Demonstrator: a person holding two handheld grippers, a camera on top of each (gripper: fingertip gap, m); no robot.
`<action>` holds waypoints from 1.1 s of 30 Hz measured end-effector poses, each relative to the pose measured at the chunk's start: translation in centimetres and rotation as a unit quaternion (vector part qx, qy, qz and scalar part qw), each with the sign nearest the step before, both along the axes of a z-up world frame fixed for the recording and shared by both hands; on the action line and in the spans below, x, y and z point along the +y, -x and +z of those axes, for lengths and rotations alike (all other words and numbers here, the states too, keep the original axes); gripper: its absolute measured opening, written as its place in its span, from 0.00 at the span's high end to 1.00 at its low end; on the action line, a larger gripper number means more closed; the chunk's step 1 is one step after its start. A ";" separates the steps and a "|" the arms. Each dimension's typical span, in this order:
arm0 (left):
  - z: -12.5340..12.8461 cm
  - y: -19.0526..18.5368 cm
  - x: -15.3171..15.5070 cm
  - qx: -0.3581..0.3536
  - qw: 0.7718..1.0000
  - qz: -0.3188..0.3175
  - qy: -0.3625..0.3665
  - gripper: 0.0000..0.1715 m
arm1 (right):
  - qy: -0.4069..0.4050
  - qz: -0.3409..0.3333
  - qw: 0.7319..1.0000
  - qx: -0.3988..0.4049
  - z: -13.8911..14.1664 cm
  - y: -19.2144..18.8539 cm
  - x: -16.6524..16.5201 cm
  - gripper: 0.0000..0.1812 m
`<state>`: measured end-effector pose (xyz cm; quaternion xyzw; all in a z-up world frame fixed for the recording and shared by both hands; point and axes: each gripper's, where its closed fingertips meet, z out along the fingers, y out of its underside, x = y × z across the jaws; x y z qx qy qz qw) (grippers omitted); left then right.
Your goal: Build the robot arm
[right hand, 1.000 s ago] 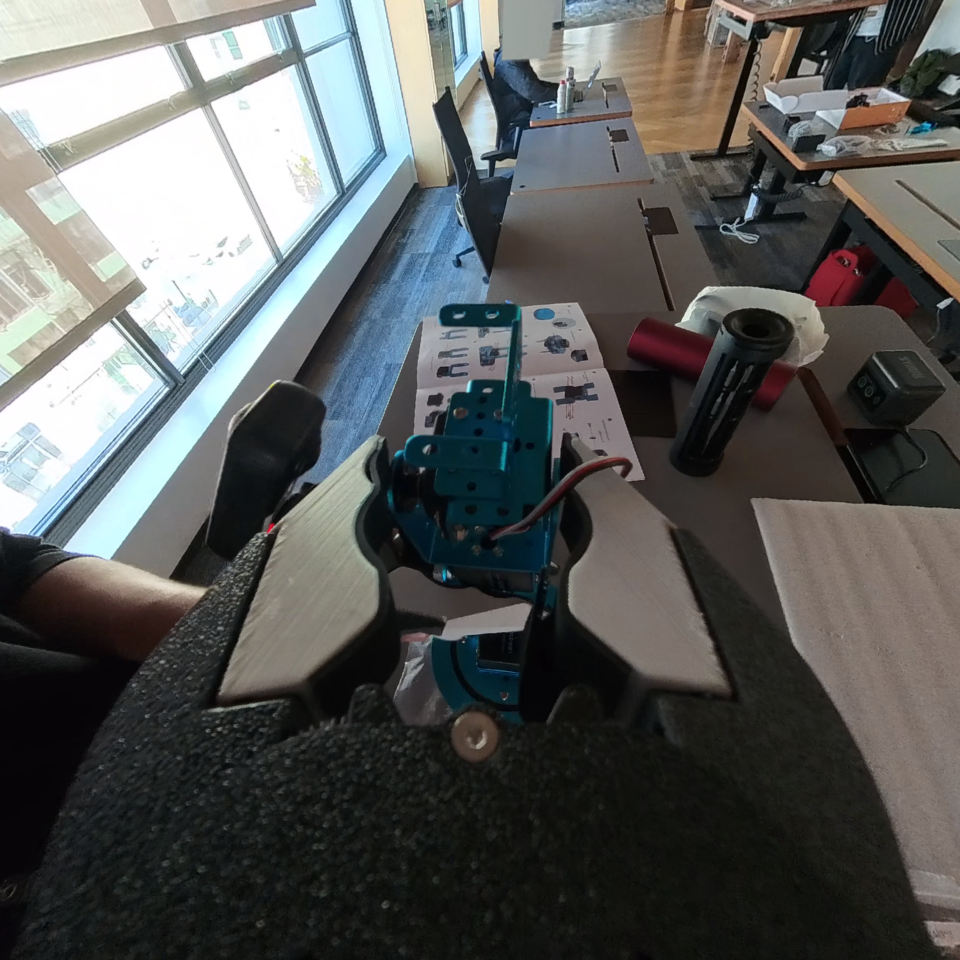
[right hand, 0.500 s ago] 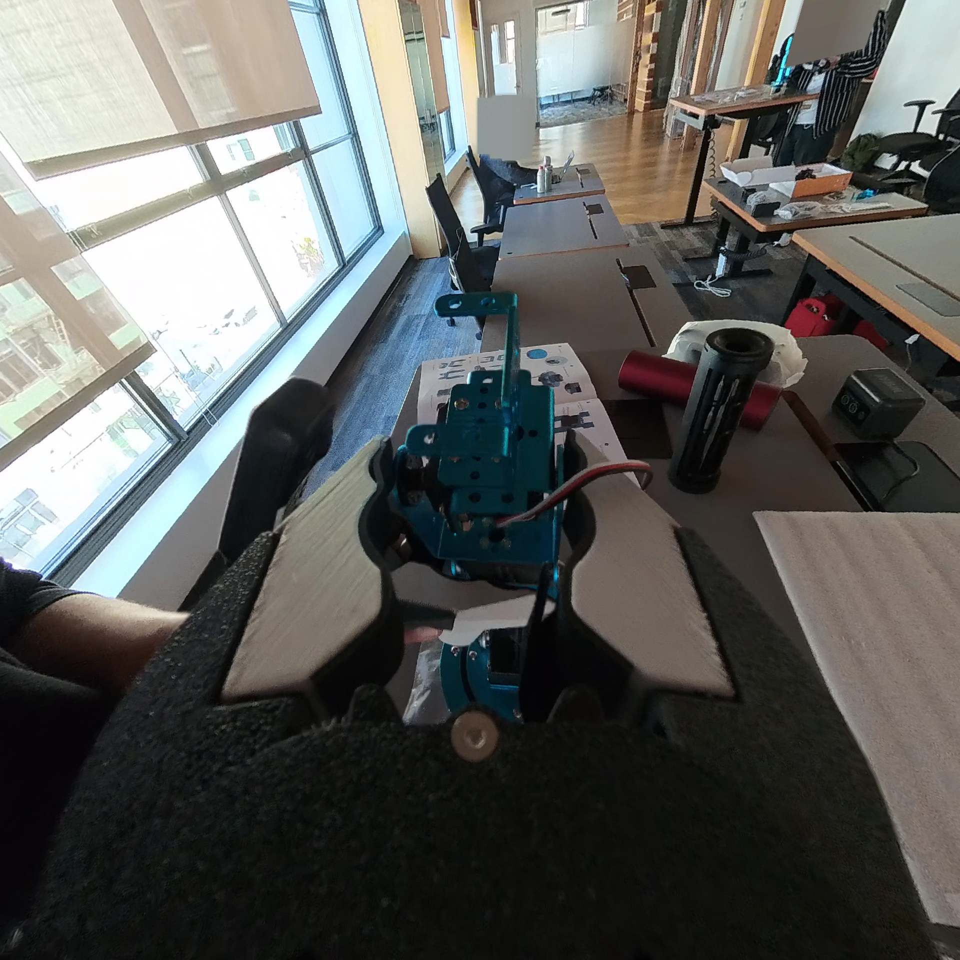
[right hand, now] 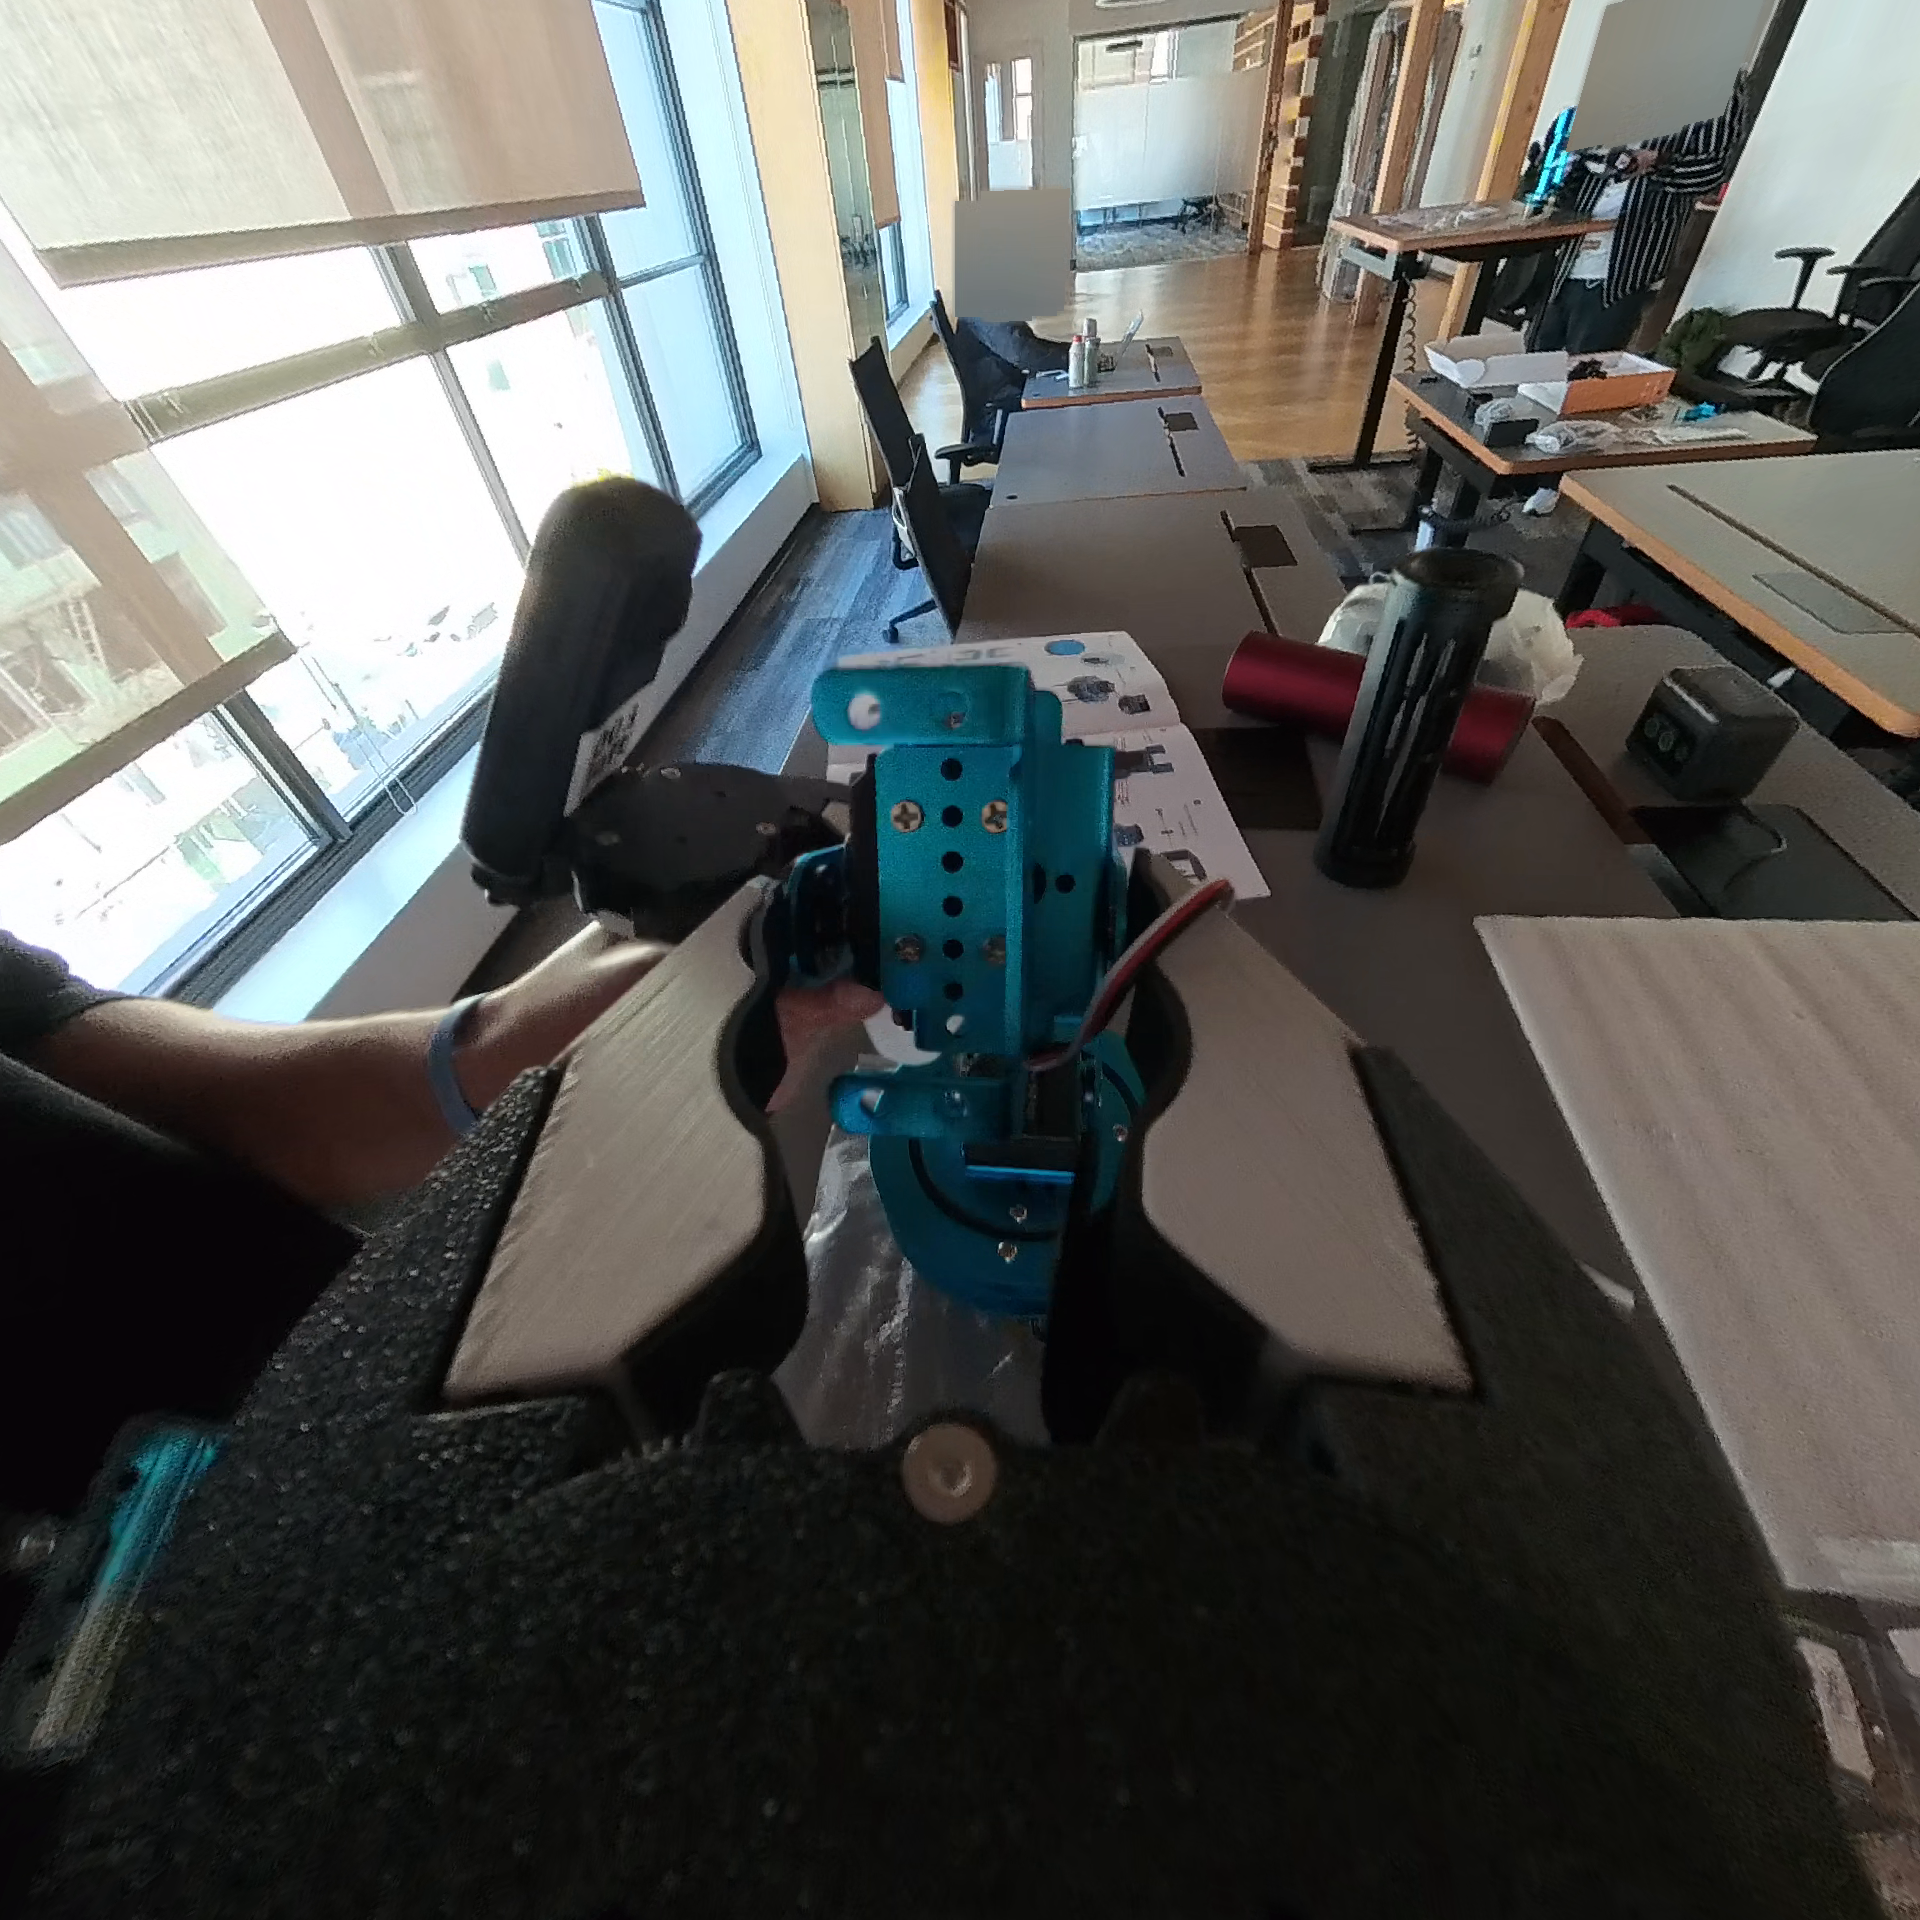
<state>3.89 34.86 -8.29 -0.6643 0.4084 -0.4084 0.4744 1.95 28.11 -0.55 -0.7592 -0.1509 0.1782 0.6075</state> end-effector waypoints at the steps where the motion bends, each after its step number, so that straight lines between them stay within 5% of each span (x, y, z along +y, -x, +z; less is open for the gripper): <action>1: 0.0 0.0 0.0 0.000 1.000 -0.001 -0.001 0.86 | -0.002 -0.003 1.000 0.000 -0.4 -0.1 -0.3 0.64; 13: -2.1 0.9 -1.3 0.007 0.999 -0.054 -0.002 0.80 | 0.012 -0.015 1.000 -0.012 -1.6 -0.2 -1.3 0.63; 22: -2.1 1.2 -0.8 -0.012 1.000 -0.011 0.023 0.82 | 0.048 -0.037 0.997 -0.057 -2.5 -0.1 -1.4 0.63; 33: -2.1 1.1 -0.7 -0.021 0.999 -0.008 0.035 0.82 | 0.077 -0.046 0.991 -0.095 -8.2 -0.3 -1.3 0.63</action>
